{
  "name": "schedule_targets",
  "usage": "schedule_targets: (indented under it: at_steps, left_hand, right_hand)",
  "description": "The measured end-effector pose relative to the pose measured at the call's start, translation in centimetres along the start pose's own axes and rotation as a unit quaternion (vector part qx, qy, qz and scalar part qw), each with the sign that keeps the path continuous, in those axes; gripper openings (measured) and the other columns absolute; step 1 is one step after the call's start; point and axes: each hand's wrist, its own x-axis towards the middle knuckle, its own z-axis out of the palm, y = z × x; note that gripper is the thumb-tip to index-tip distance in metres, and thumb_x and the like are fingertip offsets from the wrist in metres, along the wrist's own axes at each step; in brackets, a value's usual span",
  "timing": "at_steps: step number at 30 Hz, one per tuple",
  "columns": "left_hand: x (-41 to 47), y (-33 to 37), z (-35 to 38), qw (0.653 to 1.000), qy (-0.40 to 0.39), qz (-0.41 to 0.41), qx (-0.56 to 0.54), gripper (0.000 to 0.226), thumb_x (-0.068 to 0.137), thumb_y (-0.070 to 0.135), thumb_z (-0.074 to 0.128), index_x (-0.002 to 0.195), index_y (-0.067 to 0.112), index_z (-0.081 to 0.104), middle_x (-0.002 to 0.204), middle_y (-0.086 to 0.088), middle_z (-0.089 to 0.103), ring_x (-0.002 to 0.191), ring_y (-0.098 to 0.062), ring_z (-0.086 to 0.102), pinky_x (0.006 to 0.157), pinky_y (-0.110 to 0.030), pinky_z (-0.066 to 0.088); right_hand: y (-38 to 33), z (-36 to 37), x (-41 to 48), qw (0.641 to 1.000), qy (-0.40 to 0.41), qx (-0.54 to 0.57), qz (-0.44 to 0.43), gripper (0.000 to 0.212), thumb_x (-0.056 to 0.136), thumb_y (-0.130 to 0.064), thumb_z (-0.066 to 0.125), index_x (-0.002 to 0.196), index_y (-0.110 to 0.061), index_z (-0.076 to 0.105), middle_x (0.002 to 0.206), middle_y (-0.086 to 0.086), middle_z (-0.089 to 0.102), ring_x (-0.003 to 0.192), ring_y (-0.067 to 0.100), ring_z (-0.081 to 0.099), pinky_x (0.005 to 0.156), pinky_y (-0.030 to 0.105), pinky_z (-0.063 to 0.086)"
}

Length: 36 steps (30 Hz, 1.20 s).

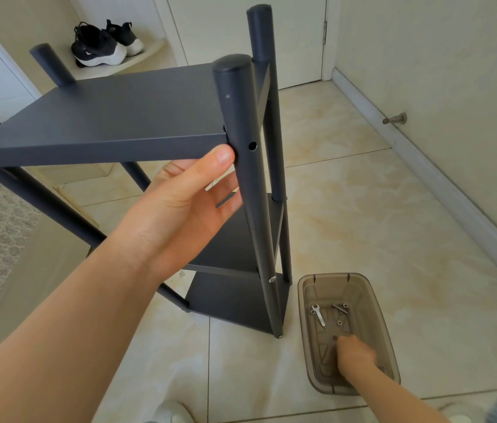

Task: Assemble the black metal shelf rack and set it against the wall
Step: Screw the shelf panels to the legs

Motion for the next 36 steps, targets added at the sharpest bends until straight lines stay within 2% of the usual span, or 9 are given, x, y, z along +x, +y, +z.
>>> schedule_targets:
  at_steps: [5,13,17,20,23,25,29,32,36]
  left_hand:
    - [0.1,-0.1,0.0,1.0,0.006,0.001,-0.006,0.017,0.07,0.032,0.081,0.084,0.023,0.078,0.102,0.008,0.075,0.107,-0.013,0.068,0.103,-0.035,0.051]
    - [0.3,-0.3,-0.1,1.0,0.002,-0.005,-0.002,0.019,0.07,0.032,0.082,0.085,0.021,0.077,0.104,0.006,0.074,0.11,-0.015,0.067,0.104,-0.037,0.051]
    - [0.7,-0.5,-0.4,1.0,0.02,-0.013,-0.003,0.022,0.081,0.025,0.08,0.098,0.016,0.07,0.109,0.003,0.072,0.114,-0.017,0.065,0.106,-0.04,0.05]
    - [0.9,-0.8,-0.3,0.999,0.026,-0.02,-0.004,0.022,0.088,0.023,0.074,0.106,0.013,0.066,0.112,0.0,0.071,0.116,-0.019,0.065,0.105,-0.038,0.051]
    - [0.4,-0.6,-0.5,0.999,0.042,-0.031,0.008,0.038,0.08,0.027,0.076,0.112,0.008,0.066,0.121,-0.008,0.068,0.126,-0.026,0.061,0.106,-0.04,0.05]
    - [0.2,-0.4,-0.4,0.998,0.05,-0.029,0.011,0.026,0.082,0.026,0.076,0.103,0.011,0.073,0.122,-0.008,0.069,0.127,-0.027,0.06,0.102,-0.037,0.053]
    - [-0.2,0.0,0.2,0.997,0.079,-0.023,0.012,0.014,0.083,0.024,0.073,0.093,0.017,0.078,0.118,-0.008,0.073,0.118,-0.023,0.067,0.091,-0.03,0.057]
    - [-0.3,0.3,0.4,0.994,0.105,-0.019,0.022,0.014,0.081,0.025,0.074,0.091,0.017,0.079,0.114,-0.008,0.075,0.112,-0.021,0.07,0.083,-0.026,0.058]
    - [-0.3,0.3,0.9,0.991,0.129,-0.021,0.032,0.026,0.082,0.028,0.073,0.1,0.009,0.075,0.12,-0.014,0.072,0.114,-0.022,0.069,0.09,-0.029,0.056]
  right_hand:
    - [0.5,-0.4,-0.1,0.999,-0.004,0.03,-0.036,0.034,0.098,-0.004,0.043,0.126,-0.016,0.057,0.127,0.005,0.06,0.114,0.021,0.06,0.093,0.031,0.051]
    - [0.5,-1.2,-0.5,0.997,0.006,0.016,-0.074,0.03,0.098,-0.002,0.041,0.122,-0.013,0.054,0.121,0.007,0.061,0.107,0.022,0.062,0.086,0.03,0.051]
    - [0.5,-2.9,-1.1,0.996,0.021,0.004,-0.081,0.032,0.098,-0.002,0.04,0.125,-0.014,0.052,0.121,0.006,0.061,0.106,0.022,0.062,0.087,0.031,0.053]
    - [0.4,-5.7,-2.0,0.994,0.02,-0.02,-0.109,0.032,0.098,-0.004,0.044,0.127,-0.015,0.052,0.126,0.006,0.059,0.108,0.022,0.061,0.088,0.032,0.051]
    - [-1.3,-11.1,-3.9,0.986,-0.008,-0.042,-0.164,0.028,0.095,-0.009,0.055,0.124,-0.01,0.056,0.122,0.008,0.062,0.104,0.024,0.062,0.085,0.031,0.05]
    - [-2.1,-16.2,-5.9,0.978,-0.006,-0.048,-0.203,0.027,0.09,-0.01,0.066,0.116,-0.006,0.063,0.117,0.011,0.066,0.105,0.027,0.064,0.089,0.034,0.054]
    - [-2.2,-26.4,-12.1,0.945,0.059,-0.005,-0.322,0.015,0.092,-0.012,0.062,0.103,-0.008,0.072,0.1,0.001,0.071,0.095,0.014,0.066,0.089,0.027,0.052]
    - [-1.4,-30.8,-18.3,0.906,0.126,0.122,-0.386,0.009,0.095,-0.022,0.061,0.09,-0.029,0.064,0.085,-0.015,0.069,0.079,-0.005,0.065,0.07,0.007,0.046]
    - [0.5,-32.3,-24.1,0.827,0.233,0.285,-0.426,0.007,0.09,-0.03,0.068,0.088,-0.036,0.069,0.088,-0.02,0.07,0.091,-0.009,0.063,0.073,0.01,0.047]
